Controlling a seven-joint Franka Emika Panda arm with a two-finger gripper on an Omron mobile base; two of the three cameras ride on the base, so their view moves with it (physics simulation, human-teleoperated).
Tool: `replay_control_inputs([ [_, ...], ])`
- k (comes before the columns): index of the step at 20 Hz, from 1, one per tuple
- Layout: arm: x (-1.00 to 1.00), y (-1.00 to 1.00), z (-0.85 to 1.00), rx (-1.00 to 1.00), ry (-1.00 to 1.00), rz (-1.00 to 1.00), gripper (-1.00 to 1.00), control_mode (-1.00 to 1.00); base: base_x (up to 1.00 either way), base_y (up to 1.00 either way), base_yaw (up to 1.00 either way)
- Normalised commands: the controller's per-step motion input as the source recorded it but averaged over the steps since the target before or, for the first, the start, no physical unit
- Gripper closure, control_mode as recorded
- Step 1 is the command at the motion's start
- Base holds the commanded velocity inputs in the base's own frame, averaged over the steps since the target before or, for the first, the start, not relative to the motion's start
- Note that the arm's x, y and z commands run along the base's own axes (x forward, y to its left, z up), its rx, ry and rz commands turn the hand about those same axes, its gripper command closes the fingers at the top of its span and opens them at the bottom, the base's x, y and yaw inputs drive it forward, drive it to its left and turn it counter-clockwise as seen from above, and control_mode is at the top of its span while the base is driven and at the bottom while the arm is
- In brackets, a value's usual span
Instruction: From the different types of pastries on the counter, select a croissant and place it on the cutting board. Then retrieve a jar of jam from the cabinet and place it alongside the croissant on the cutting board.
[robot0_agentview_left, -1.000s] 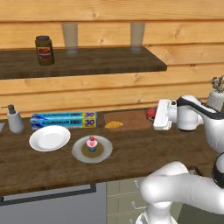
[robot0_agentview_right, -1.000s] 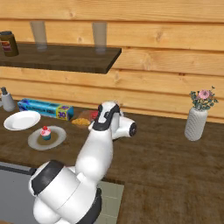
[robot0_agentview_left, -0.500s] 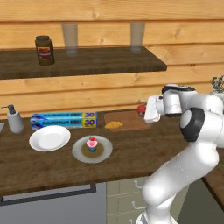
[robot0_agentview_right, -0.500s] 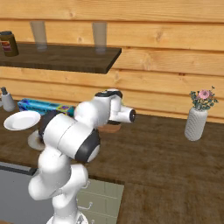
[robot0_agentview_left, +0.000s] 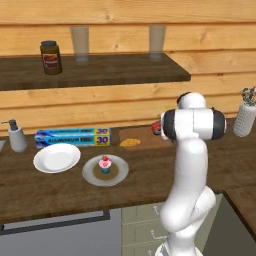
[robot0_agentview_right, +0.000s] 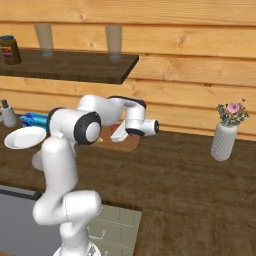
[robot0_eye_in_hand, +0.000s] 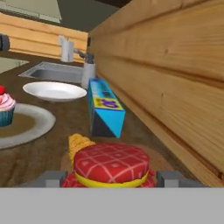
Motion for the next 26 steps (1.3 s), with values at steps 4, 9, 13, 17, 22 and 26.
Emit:
replay_control_inputs([
  [4, 0.07, 0.03, -0.21, 0.14, -0.01, 0.22, 1.0, -1.0, 0.0, 0.0, 0.0],
  [9, 0.13, 0.29, -0.29, 0.05, 0.0, 0.17, 1.0, -1.0, 0.0, 0.0, 0.0],
  [13, 0.15, 0.32, -0.23, 0.0, 0.0, 0.1, 1.0, -1.0, 0.0, 0.0, 0.0],
  [17, 0.07, 0.1, -0.13, 0.0, 0.0, 0.02, -1.0, -1.0, 0.0, 0.0, 0.0],
  [22, 0.2, 0.01, -0.02, 0.0, 0.0, 0.0, -1.0, -1.0, 0.0, 0.0, 0.0],
  [26, 0.05, 0.0, 0.0, 0.0, 0.0, 0.0, -1.0, -1.0, 0.0, 0.0, 0.0],
])
